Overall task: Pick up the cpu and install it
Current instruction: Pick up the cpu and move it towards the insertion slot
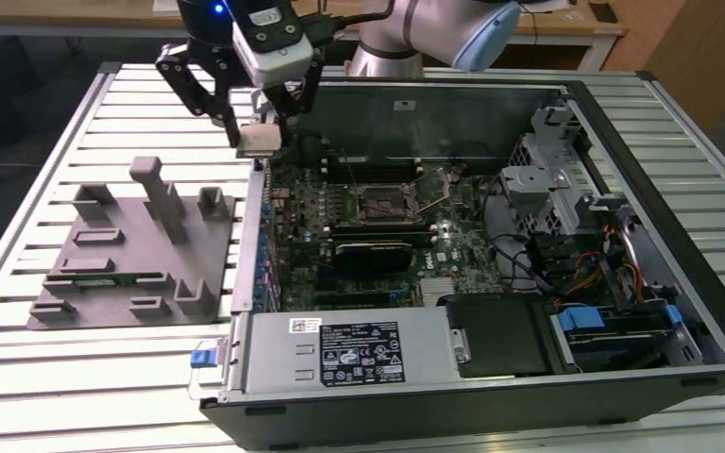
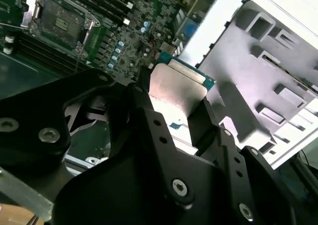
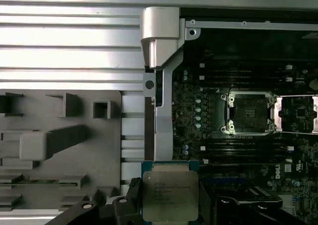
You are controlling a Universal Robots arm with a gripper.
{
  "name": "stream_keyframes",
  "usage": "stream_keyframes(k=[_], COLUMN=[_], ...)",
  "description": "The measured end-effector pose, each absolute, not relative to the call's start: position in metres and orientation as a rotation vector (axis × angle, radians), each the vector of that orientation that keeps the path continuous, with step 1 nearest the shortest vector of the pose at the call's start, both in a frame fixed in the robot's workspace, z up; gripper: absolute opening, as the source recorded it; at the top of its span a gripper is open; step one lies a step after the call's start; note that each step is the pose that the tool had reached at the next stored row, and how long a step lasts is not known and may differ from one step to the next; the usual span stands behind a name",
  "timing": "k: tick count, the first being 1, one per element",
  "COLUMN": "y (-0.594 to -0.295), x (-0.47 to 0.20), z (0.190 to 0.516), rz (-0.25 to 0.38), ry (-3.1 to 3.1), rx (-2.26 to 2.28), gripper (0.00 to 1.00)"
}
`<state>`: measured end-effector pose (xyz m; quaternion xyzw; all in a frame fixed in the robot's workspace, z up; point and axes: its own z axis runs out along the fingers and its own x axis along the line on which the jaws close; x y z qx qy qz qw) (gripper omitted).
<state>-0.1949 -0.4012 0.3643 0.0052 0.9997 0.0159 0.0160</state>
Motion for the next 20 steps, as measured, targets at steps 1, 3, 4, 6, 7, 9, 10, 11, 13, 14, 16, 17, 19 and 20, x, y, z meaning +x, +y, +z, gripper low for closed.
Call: stream_keyframes(k=[1,3,4,6,7,9,10,11,13,14,16,17,19,20], y=[-0.401,-0.401,-0.401,-0.401,-0.401,-0.401,-0.401,-0.401,-0.401,-0.401,-0.401,-0.401,-0.401,-0.401], x=[-0.191,-0.185,-0.181,-0.175,-0.172,-0.165,-0.16,-0.157,-0.149,-0.145,-0.137,-0.132,-0.124,-0.12], z=[0.364,0.364,0.364,0.364,0.364,0.364,0.364,0.364,0.364,0.364,0.364,0.364,0.364,0.364], rz=[0.049,0.049,0.049,0.049,0.049,0.049,0.05,0.049,0.049,0.049,0.05,0.05,0.049,0.05], ry=[3.109,3.109,3.11,3.11,3.11,3.11,3.11,3.11,3.11,3.111,3.111,3.111,3.111,3.111], rx=[0.016,0.016,0.016,0.016,0.016,0.016,0.016,0.016,0.016,0.016,0.016,0.016,0.016,0.016], gripper=[0.54,0.54,0.54,0.54,0.54,0.54,0.54,0.54,0.54,0.54,0.54,0.54,0.54,0.54])
